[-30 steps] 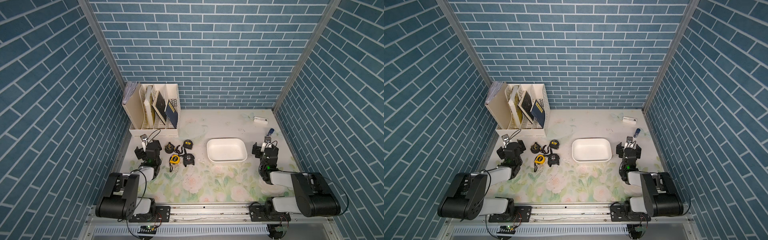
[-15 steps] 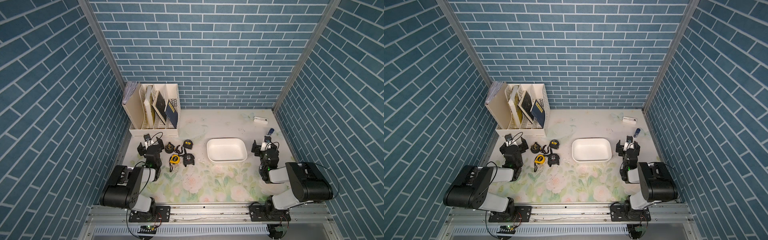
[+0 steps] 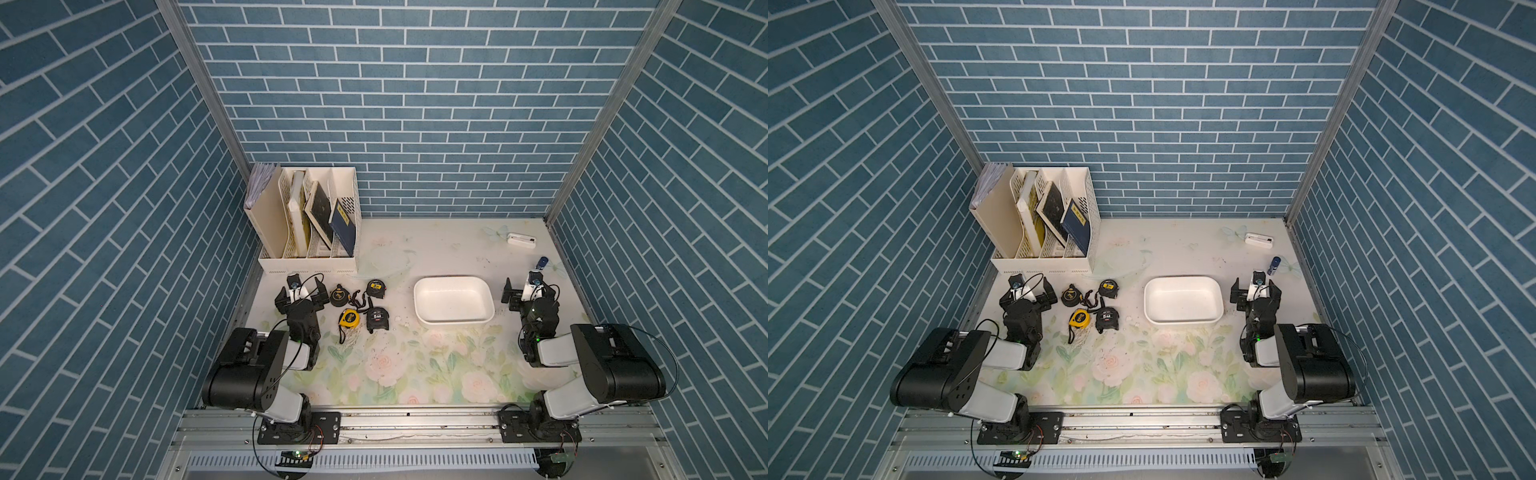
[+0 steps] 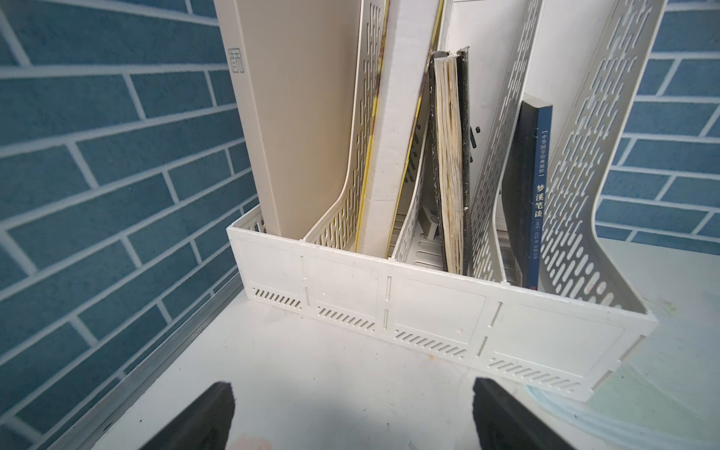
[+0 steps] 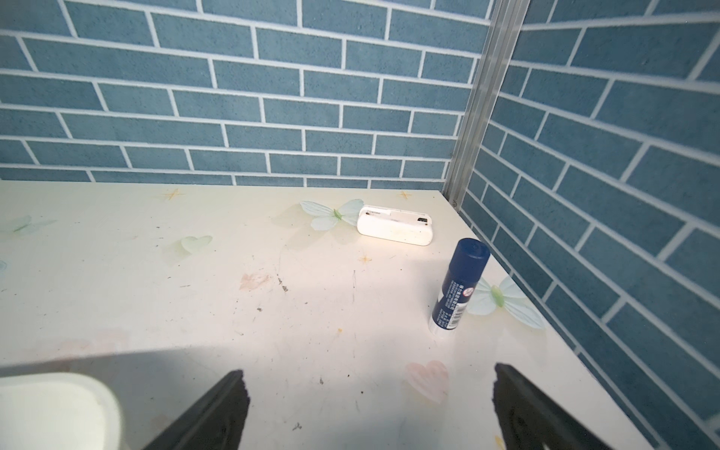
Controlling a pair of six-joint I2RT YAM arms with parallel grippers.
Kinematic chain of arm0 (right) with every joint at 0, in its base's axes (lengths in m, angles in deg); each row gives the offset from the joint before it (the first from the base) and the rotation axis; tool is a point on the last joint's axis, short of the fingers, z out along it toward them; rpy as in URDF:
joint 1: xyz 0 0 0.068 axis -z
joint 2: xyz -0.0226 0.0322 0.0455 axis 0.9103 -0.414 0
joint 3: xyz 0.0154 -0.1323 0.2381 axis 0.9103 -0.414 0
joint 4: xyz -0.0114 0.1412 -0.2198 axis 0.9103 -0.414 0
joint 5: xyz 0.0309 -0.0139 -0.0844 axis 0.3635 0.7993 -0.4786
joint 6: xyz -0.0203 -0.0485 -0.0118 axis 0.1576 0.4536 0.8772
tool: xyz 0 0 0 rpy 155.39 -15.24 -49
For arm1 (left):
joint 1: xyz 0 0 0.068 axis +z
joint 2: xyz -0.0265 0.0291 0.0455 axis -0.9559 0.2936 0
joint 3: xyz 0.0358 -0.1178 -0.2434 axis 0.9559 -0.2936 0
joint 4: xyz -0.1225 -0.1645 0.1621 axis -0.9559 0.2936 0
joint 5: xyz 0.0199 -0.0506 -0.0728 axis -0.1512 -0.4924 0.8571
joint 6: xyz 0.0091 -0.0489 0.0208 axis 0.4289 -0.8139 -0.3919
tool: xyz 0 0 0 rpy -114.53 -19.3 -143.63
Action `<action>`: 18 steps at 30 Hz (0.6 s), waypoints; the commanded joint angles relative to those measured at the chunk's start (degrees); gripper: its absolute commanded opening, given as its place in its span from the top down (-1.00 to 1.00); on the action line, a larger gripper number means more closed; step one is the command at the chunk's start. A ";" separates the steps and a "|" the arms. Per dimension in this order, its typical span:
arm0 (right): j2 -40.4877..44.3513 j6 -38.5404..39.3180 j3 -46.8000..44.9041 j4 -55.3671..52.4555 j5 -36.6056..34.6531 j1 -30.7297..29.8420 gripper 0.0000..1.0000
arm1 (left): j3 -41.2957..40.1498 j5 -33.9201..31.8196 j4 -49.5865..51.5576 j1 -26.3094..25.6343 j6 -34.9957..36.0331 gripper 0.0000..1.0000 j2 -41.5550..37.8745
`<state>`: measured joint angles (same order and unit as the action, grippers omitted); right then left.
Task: Take the tape measure out of the storage box
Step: Reset both arms
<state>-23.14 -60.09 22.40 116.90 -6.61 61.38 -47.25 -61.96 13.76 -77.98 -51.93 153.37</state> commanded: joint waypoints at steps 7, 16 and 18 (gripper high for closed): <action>-0.02 -0.14 -0.48 1.83 0.44 0.12 -1.00 | 0.14 0.54 -1.43 0.31 0.21 -1.00 -0.15; -0.11 -0.11 -0.38 1.60 0.48 0.12 -1.00 | 0.07 0.57 -1.41 0.31 0.25 -1.00 -0.16; -0.06 -0.05 -0.49 1.71 0.48 0.12 -1.00 | 0.12 0.56 -1.27 0.31 0.25 -1.00 -0.18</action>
